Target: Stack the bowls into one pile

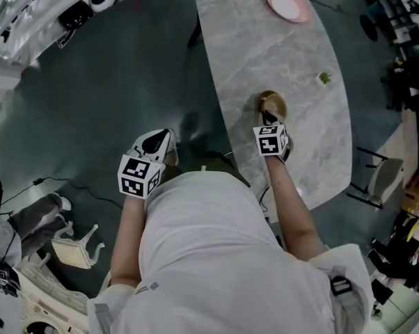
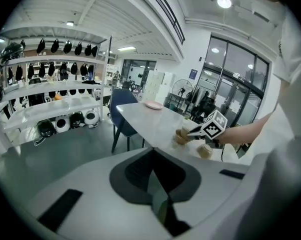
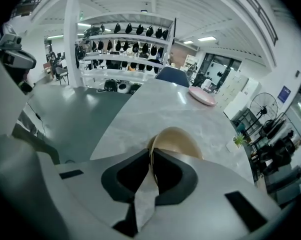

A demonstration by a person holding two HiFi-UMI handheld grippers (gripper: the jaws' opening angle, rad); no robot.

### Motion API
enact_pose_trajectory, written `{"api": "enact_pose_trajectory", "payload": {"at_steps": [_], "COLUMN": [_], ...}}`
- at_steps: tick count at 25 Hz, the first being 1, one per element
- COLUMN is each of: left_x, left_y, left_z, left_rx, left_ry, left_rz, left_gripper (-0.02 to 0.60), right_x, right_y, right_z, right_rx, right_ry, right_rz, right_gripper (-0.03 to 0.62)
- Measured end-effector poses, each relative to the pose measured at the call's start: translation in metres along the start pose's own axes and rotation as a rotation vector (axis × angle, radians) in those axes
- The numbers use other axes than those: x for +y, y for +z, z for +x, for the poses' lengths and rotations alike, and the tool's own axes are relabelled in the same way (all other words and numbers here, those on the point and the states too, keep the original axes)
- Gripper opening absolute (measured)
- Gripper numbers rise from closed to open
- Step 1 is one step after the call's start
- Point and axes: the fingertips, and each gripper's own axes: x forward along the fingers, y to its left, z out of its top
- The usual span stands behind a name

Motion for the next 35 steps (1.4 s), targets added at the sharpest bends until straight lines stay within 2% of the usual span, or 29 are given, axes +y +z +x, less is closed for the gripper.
{"api": "enact_pose_trajectory", "payload": {"at_steps": [11,15,25,35], "left_x": [0.009,0.011,0.011,0.002], "left_y": [-0.010,-0.013,-0.008,-0.008], "left_z": [-0.002,-0.002,0.001,0.010], "left_rx": [0.015,0.019,0.026,0.043], "left_ry": [0.018,0.020,-0.008,-0.050], "left_rz": [-0.019,-0.022,-0.008,0.021], "left_gripper": [0.002,0.003,0.003,0.003], "right_x": [0.013,0.017,0.017,0.015], "right_y": [0.009,0.007,0.012,0.004], "right_z": [0.021,0.025,0.015,-0.002], "right_rx": [0.021,0.031,0.020,0.009], "right_ry": [0.061,0.074,0.061,0.031], "right_rz": [-0.008,0.004,0.018,0.034], "right_gripper": [0.064,0.101,0.149,0.135]}}
